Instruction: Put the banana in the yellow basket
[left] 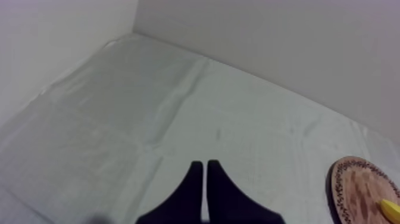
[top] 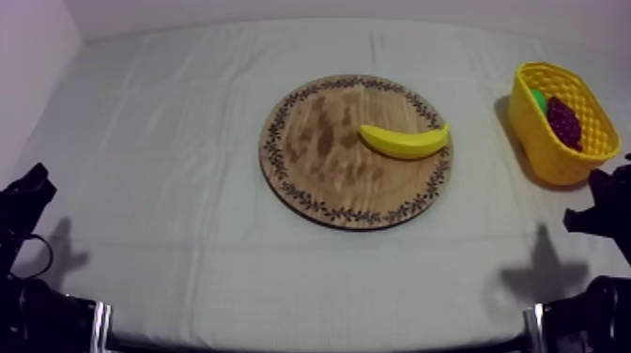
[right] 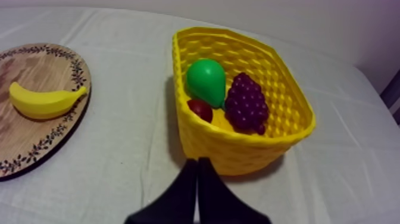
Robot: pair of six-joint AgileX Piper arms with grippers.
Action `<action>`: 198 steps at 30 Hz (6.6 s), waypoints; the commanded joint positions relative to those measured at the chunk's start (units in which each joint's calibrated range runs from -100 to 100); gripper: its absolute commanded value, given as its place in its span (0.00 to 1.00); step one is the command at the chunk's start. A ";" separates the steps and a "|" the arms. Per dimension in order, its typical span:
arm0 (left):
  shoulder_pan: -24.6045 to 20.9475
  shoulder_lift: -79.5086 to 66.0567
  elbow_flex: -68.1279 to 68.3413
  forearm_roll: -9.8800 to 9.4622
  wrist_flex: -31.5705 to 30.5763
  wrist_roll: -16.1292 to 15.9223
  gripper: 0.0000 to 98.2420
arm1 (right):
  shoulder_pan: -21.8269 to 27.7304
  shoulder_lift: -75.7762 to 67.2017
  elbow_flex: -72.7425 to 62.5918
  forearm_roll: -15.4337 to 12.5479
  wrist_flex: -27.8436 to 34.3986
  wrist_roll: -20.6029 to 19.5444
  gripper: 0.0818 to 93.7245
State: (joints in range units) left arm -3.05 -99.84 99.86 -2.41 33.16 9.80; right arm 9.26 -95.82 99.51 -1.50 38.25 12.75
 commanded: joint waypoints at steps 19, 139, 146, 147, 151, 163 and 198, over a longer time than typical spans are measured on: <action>-0.02 0.02 0.03 -0.01 -0.01 -0.01 0.00 | -0.64 -0.02 0.10 0.01 0.00 0.80 0.00; -0.02 0.02 0.03 -0.01 -0.01 -0.01 0.00 | -29.29 102.50 -80.86 5.60 47.69 21.07 0.78; -0.02 0.02 0.03 -0.01 -0.01 -0.01 0.00 | -29.69 108.63 -78.22 5.69 41.39 20.22 0.78; -0.02 0.02 0.03 -0.01 -0.01 -0.01 0.00 | -29.77 109.52 -78.12 5.71 40.72 20.14 0.78; -0.02 0.02 0.03 -0.01 -0.01 -0.01 0.00 | -30.12 113.04 -78.45 5.79 38.58 19.76 0.78; -0.02 0.02 0.03 -0.01 -0.01 -0.01 0.00 | -30.51 122.22 -82.16 6.41 33.57 18.88 0.75; -0.02 0.02 0.03 -0.01 -0.01 -0.01 0.00 | -31.17 127.85 -87.77 7.60 30.63 15.76 0.17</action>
State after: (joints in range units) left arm -3.05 -99.84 99.86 -2.41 33.16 9.80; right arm -22.02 32.74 11.85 5.88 68.57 28.39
